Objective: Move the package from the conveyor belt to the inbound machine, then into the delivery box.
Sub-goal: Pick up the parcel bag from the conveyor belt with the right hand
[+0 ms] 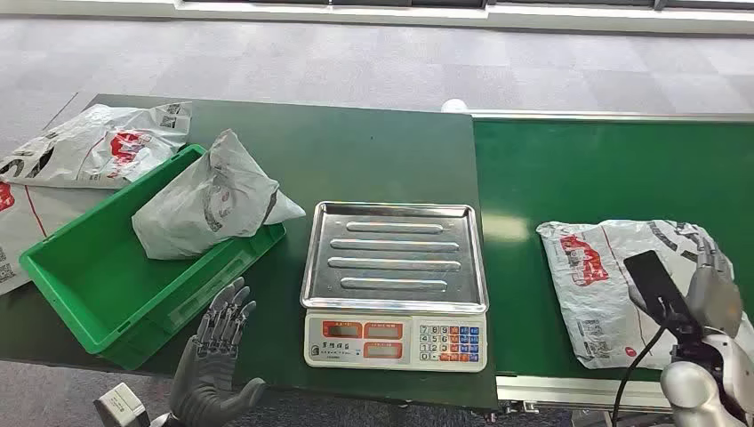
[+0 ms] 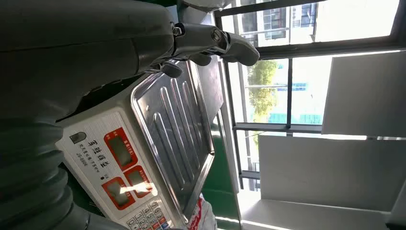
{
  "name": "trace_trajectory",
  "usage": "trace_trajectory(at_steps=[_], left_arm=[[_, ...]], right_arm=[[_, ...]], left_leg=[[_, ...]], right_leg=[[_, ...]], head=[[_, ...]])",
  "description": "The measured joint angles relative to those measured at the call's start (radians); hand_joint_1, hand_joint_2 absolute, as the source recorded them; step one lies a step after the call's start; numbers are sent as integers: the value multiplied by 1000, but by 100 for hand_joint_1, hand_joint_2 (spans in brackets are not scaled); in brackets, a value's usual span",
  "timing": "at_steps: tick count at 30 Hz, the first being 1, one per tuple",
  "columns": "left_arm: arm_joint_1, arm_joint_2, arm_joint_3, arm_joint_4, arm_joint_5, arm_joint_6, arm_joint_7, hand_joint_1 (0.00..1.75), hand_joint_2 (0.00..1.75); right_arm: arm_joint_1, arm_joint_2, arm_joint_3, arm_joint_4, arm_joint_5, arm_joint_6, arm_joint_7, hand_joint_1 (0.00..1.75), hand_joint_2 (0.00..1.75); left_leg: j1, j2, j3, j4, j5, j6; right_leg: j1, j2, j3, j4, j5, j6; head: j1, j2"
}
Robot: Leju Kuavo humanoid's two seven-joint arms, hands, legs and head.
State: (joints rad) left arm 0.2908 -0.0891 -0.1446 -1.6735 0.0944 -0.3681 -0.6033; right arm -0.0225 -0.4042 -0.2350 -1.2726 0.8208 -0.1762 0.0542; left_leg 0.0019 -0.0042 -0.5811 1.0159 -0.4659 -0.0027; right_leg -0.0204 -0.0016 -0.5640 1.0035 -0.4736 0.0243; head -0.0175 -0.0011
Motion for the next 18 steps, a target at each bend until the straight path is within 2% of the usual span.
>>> trace_trajectory(at_steps=[3, 6, 9, 13, 18], left_arm=[[-3, 5, 0, 4, 6, -1, 4, 0, 175], [-19, 18, -6, 17, 17, -9, 3, 0, 175], [-35, 29, -17, 39, 17, -14, -7, 0, 175], [-48, 31, -33, 57, 8, -10, -7, 0, 175], [-51, 32, -41, 61, 6, -9, 2, 0, 175]], right_arm=[[-23, -9, 0, 95, 13, 58, 28, 0, 175], [-87, -24, 0, 300, 7, 240, 94, 0, 175], [-145, -45, 0, 504, -13, 384, 102, 0, 175], [-211, -58, 3, 648, -15, 405, 97, 0, 175], [-255, -73, 12, 722, -11, 429, 109, 0, 175]], left_leg=[[0, 0, 0, 0, 0, 0], [0, 0, 1, 0, 0, 0], [2, 0, 4, 0, -1, -1], [8, 4, 13, 0, -3, 0], [10, 0, 16, 1, -2, 3]], right_leg=[[0, 0, 0, 0, 0, 0], [0, 0, 0, 0, 0, 0], [2, 0, 4, -1, 0, 0], [9, 3, 14, -8, -1, -1], [10, -2, 23, -14, -1, -1]], head=[[0, 0], [0, 0], [0, 0], [0, 0], [0, 0]])
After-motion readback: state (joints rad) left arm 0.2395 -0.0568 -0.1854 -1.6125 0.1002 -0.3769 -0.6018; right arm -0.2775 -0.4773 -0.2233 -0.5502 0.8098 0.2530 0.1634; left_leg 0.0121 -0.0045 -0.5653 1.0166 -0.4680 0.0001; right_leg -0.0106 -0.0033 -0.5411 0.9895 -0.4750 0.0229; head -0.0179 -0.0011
